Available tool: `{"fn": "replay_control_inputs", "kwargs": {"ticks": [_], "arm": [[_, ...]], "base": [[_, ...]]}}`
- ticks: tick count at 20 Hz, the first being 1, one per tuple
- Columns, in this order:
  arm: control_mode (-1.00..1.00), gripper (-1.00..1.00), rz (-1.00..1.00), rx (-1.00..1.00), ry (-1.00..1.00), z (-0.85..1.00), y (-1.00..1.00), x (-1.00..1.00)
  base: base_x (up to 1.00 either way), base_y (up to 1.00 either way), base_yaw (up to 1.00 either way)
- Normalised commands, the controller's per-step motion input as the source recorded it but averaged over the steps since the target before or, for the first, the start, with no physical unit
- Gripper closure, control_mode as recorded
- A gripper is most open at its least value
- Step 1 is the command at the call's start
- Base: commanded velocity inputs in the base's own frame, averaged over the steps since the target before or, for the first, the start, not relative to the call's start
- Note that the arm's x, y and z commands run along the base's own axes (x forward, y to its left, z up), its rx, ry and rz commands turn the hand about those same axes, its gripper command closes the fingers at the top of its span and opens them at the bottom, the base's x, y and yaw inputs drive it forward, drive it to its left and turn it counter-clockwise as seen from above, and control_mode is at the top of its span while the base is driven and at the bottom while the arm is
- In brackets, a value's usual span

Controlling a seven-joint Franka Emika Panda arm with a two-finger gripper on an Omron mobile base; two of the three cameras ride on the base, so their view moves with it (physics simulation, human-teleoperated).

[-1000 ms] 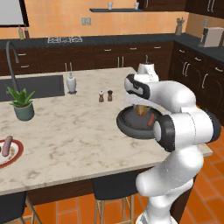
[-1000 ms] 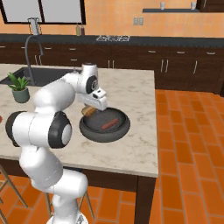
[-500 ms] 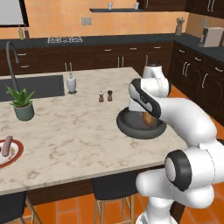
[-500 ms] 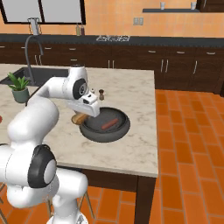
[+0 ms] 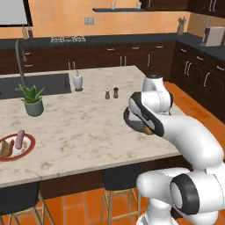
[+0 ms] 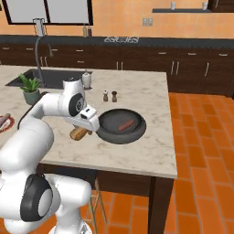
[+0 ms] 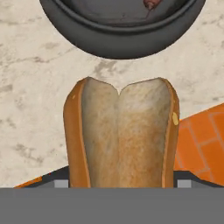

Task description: Place one bun and one sausage from the bowl on each plate.

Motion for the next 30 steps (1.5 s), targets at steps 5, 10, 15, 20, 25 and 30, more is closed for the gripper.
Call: {"fn": "replay_control_inputs", "kwargs": {"ticks": [5, 10, 15, 20, 25, 30], "arm": [[1.00, 1.00, 0.00, 0.00, 0.00, 0.00, 0.00, 0.00], [1.00, 1.00, 0.00, 0.00, 0.00, 0.00, 0.00, 0.00], [1.00, 1.00, 0.00, 0.00, 0.00, 0.00, 0.00, 0.00], [1.00, 1.00, 0.00, 0.00, 0.00, 0.00, 0.00, 0.00], [1.00, 1.00, 0.00, 0.00, 0.00, 0.00, 0.00, 0.00], [1.00, 1.00, 0.00, 0.00, 0.00, 0.00, 0.00, 0.00]], "base": [[-0.40, 1.00, 0.01], [-0.04, 1.00, 0.07], [0.00, 1.00, 0.11], [0.06, 1.00, 0.07], [0.30, 1.00, 0.04], [0.43, 1.00, 0.00]]}}
